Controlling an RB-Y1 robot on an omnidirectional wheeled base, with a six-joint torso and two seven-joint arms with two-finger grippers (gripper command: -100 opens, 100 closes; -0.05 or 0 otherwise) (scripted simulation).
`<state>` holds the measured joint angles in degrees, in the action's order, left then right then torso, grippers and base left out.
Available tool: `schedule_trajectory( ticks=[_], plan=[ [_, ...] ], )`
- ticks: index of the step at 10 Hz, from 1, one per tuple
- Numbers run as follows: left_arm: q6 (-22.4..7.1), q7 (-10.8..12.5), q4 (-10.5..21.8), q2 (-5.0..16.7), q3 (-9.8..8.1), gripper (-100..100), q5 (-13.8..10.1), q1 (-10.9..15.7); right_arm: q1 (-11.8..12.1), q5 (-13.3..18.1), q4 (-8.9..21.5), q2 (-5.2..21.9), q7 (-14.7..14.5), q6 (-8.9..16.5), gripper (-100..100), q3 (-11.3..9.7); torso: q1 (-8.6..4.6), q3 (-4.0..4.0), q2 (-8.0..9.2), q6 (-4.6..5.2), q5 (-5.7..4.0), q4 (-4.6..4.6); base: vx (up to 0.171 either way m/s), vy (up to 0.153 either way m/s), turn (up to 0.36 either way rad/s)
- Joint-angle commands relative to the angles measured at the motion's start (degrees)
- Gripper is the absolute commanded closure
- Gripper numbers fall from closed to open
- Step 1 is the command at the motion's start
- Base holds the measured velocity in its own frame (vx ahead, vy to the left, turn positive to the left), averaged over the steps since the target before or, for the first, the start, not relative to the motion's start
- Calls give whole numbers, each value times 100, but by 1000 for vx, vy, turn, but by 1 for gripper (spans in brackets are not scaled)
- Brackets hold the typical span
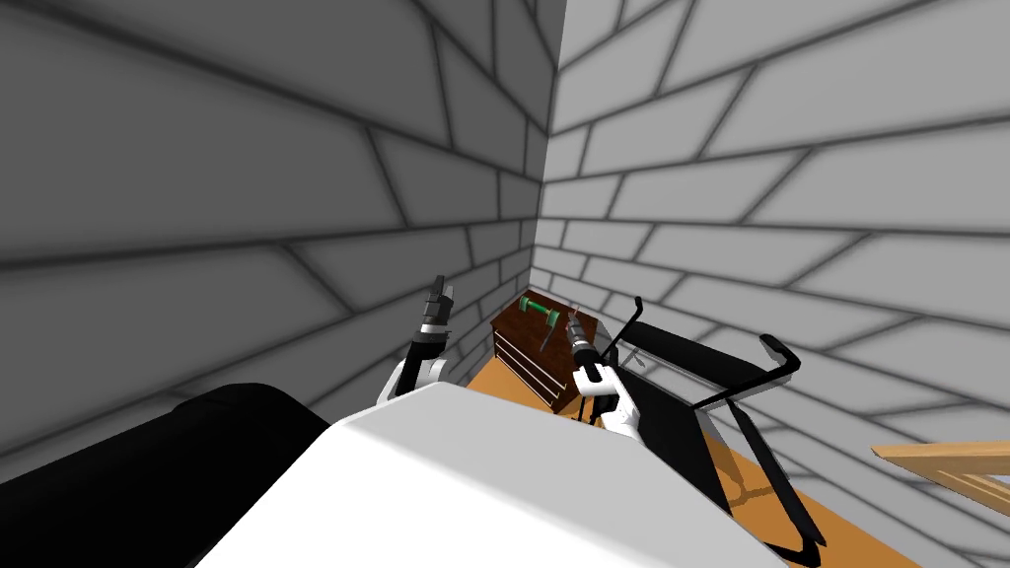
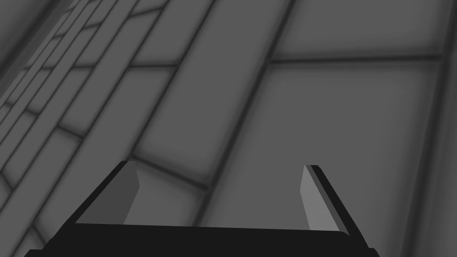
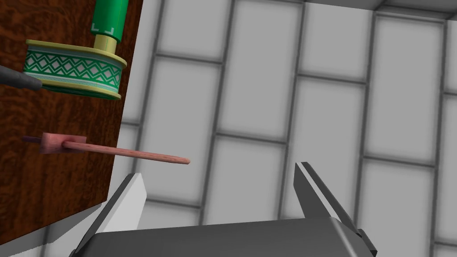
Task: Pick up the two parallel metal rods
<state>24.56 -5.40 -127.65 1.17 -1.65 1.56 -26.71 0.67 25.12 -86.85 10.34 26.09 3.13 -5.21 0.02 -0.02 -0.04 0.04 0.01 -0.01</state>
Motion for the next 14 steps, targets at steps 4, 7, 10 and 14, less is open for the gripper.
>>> schedule_trajectory(
  ticks=[4,7,10,14],
  plan=[
    [0,0,0,0,1,0,0,1,-206,398,787,71,208,317,-100,-56,5,-3,-6,-5,1,-1,18,12,141],
    [0,0,0,0,1,0,0,1,-300,591,1132,109,294,481,-100,-85,5,0,-1,-4,1,0,13,12,98],
    [0,0,0,0,0,0,0,0,-461,963,1710,206,439,803,-100,-136,4,-3,-6,1,1,-1,28,18,167],
    [0,0,0,0,0,0,0,-1,-527,1140,2258,261,497,959,-100,-158,2,-4,-7,3,1,-2,27,11,112]
  ],
)
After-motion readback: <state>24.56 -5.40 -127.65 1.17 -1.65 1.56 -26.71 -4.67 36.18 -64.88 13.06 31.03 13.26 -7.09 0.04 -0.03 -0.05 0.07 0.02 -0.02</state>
